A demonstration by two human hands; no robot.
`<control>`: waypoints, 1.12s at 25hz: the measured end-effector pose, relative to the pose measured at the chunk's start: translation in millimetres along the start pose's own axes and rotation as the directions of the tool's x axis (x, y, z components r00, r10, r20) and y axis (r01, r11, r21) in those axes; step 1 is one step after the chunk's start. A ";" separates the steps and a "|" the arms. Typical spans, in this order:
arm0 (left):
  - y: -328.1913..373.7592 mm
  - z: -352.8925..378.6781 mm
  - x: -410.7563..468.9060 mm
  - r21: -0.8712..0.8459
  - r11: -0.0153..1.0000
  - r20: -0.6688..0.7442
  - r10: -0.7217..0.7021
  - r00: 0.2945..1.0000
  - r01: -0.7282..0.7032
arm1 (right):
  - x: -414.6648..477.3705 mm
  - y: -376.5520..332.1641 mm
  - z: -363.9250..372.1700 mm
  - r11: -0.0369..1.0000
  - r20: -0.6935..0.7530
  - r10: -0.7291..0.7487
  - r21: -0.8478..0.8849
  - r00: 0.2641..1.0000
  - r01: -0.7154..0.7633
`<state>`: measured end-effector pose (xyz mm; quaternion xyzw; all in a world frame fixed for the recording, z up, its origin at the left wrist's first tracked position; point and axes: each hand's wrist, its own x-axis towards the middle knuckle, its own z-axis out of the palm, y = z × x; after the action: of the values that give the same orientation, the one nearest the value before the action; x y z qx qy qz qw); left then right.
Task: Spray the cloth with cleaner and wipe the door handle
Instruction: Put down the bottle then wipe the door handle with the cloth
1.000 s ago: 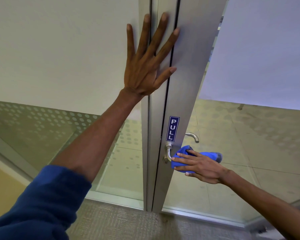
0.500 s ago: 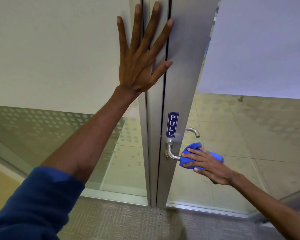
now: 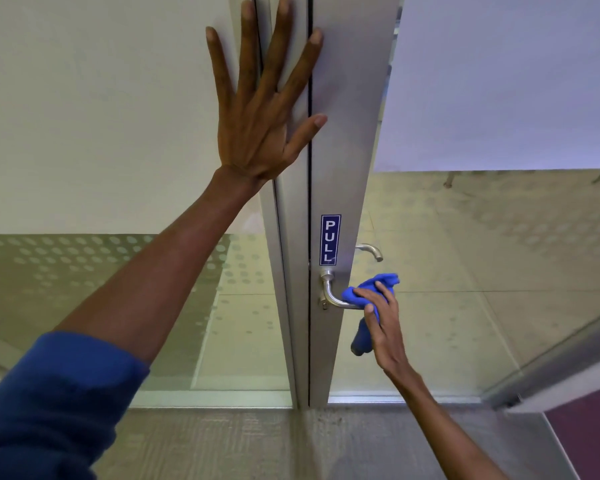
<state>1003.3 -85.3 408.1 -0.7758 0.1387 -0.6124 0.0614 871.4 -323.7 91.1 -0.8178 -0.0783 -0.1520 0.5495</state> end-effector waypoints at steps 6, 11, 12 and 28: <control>1.3 -2.2 -0.2 -0.034 0.999 -0.002 -0.005 1.000 0.005 | -1.4 -24.4 46.1 0.996 -0.300 0.082 0.008 0.950 -0.083; 1.3 -5.9 0.1 -0.072 0.997 0.004 -0.016 1.000 0.016 | 0.2 -31.4 71.2 0.992 -0.395 0.117 -0.006 0.911 -0.130; 2.1 -6.9 0.1 -0.076 0.997 0.005 -0.020 1.000 0.020 | 0.3 -33.4 76.6 0.991 -0.404 0.122 -0.005 0.906 -0.136; 1.3 -11.3 0.1 -0.090 0.995 0.013 -0.039 0.999 0.040 | -15.0 -49.4 55.4 0.444 0.212 -0.017 -0.874 0.977 0.197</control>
<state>992.1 -85.8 410.6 -0.7839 0.1506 -0.6022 0.0151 851.7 -253.0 110.0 -0.9871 -0.0858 -0.1339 0.0200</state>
